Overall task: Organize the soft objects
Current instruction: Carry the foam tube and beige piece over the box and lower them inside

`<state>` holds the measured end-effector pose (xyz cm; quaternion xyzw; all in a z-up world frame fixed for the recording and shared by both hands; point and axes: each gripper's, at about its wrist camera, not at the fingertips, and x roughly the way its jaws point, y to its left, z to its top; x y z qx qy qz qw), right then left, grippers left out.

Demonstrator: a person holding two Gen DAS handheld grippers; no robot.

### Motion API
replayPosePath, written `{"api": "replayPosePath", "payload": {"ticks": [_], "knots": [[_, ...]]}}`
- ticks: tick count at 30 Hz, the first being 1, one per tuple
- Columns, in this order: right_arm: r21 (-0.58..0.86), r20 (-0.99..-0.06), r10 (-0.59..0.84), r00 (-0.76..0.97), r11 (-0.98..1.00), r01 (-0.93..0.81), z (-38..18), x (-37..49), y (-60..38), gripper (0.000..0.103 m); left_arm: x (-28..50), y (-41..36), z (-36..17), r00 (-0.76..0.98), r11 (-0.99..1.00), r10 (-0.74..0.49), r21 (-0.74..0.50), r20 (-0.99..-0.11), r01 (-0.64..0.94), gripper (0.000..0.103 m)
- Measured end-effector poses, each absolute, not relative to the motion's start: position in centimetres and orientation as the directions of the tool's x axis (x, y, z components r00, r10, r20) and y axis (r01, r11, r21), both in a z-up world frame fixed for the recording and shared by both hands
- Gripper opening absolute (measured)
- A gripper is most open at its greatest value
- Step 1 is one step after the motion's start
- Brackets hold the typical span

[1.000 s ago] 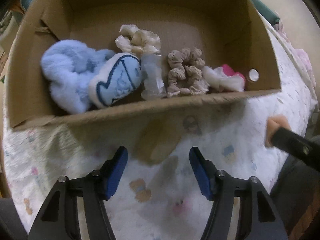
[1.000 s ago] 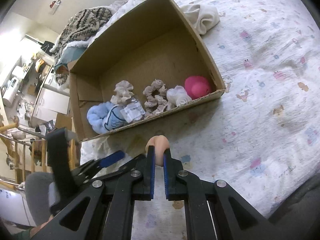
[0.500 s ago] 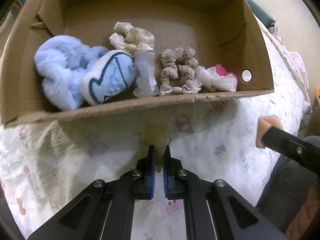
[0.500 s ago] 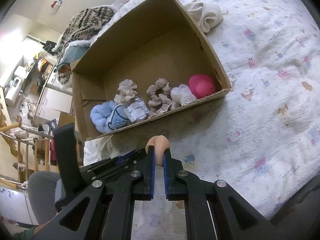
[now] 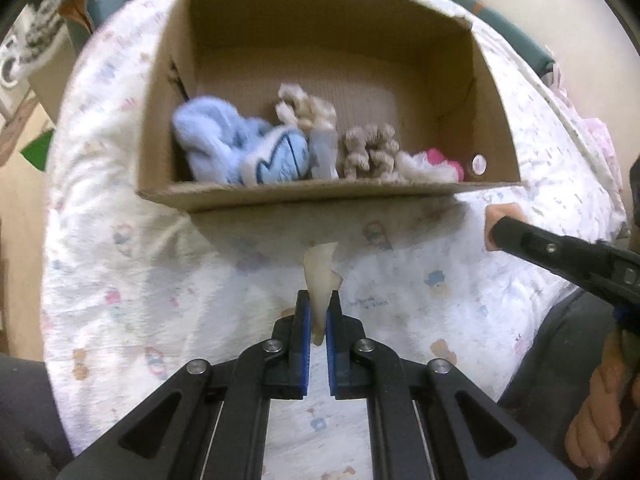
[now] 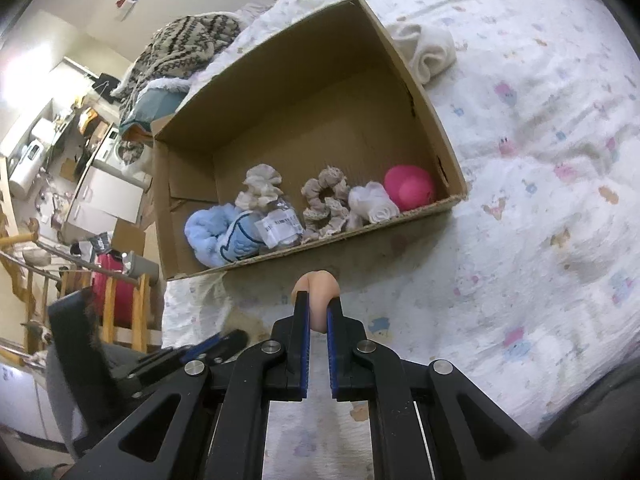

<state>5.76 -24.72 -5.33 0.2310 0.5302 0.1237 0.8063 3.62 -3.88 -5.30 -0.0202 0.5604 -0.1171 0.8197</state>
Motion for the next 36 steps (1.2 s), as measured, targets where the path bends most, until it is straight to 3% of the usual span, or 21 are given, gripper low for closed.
{"api": "replayPosePath", "payload": {"ticks": [19, 27, 36], "knots": [[0.476, -0.748, 0.448, 0.49, 0.876, -0.076, -0.9, 8.6, -24.3, 0.009, 8.3, -1.2, 3.2, 0.56, 0.984, -0.178, -0.152, -0.809, 0.092, 0.006], [0.386, -0.764, 0.395, 0.51, 0.913, -0.13, -0.6, 12.5, -23.7, 0.009, 11.9, -2.0, 4.0, 0.595, 0.988, -0.147, -0.089, -0.79, 0.126, 0.006], [0.367, -0.783, 0.387, 0.488, 0.92, -0.14, -2.9, 15.6, -22.7, 0.009, 15.1, -2.7, 0.9, 0.576, 0.989, -0.132, -0.071, -0.807, 0.128, 0.006]]}}
